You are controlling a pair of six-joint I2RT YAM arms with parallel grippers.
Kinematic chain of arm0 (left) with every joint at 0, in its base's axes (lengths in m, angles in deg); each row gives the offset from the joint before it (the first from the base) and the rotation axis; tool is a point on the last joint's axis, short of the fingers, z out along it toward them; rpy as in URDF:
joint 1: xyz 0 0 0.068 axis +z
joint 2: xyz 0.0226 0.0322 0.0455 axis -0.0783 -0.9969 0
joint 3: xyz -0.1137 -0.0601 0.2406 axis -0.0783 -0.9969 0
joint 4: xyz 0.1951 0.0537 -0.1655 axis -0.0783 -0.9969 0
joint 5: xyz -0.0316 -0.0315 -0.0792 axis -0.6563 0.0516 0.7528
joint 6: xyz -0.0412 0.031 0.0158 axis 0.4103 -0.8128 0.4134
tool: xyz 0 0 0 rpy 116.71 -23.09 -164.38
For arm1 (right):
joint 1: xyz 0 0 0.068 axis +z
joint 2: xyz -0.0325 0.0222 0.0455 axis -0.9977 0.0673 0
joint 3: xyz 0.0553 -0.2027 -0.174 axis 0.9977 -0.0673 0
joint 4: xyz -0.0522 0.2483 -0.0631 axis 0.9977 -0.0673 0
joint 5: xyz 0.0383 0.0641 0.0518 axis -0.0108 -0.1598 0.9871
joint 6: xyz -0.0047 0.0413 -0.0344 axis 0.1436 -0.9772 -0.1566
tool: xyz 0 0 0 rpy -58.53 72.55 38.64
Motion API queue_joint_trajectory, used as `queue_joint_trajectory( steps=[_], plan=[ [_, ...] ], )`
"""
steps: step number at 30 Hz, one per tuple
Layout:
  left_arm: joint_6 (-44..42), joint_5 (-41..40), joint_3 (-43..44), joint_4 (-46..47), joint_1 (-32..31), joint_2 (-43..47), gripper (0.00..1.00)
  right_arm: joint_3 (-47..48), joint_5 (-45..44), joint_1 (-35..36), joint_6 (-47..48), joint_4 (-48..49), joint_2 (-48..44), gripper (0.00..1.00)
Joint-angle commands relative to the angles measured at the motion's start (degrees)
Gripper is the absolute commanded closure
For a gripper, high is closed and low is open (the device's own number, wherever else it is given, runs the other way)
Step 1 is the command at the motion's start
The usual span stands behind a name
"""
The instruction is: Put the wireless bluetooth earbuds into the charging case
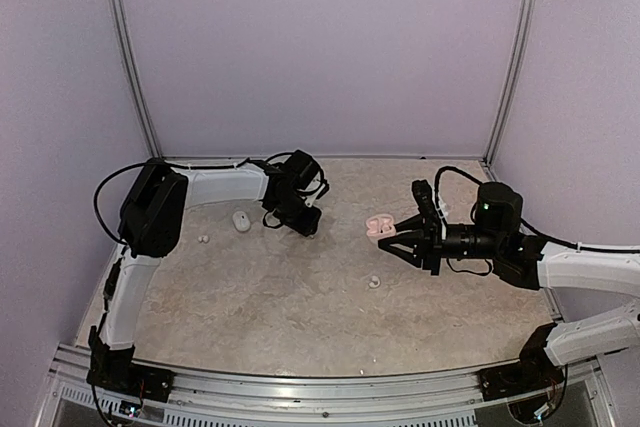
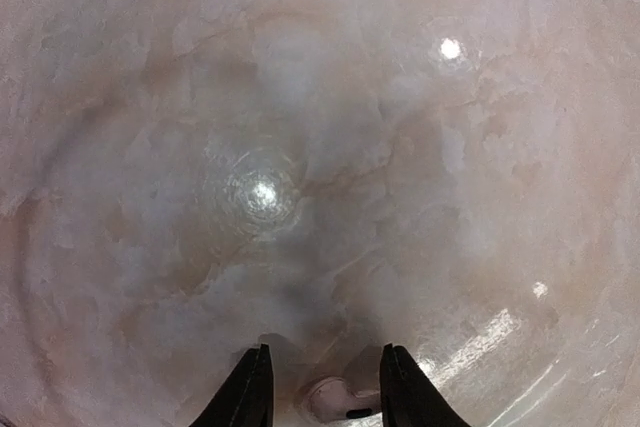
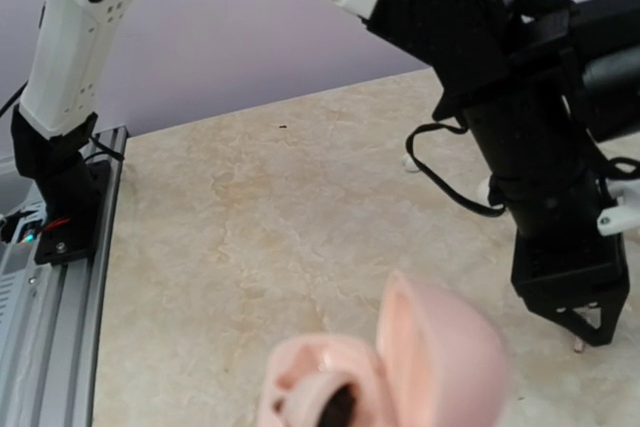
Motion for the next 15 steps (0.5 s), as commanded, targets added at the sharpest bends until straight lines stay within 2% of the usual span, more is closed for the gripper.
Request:
queue_joint_trajectory(
  steps=[1,9,15],
  plan=[
    [0.5,0.8,1.3,-1.6,-0.5,-1.2,0.63,0.2,0.6,-0.5,0.9,0.6,-1.0,1.0],
    [-0.4,1.4,-1.0,-2.0,-1.4,0.0,0.73,0.3,0.1,-0.5,0.8,0.4,-1.1,1.0],
    [-1.1,1.4,-7.2,-2.2,-3.3,3.5,0.81,0.1,0.1,-0.5,0.9,0.0,-1.5,1.0]
  ],
)
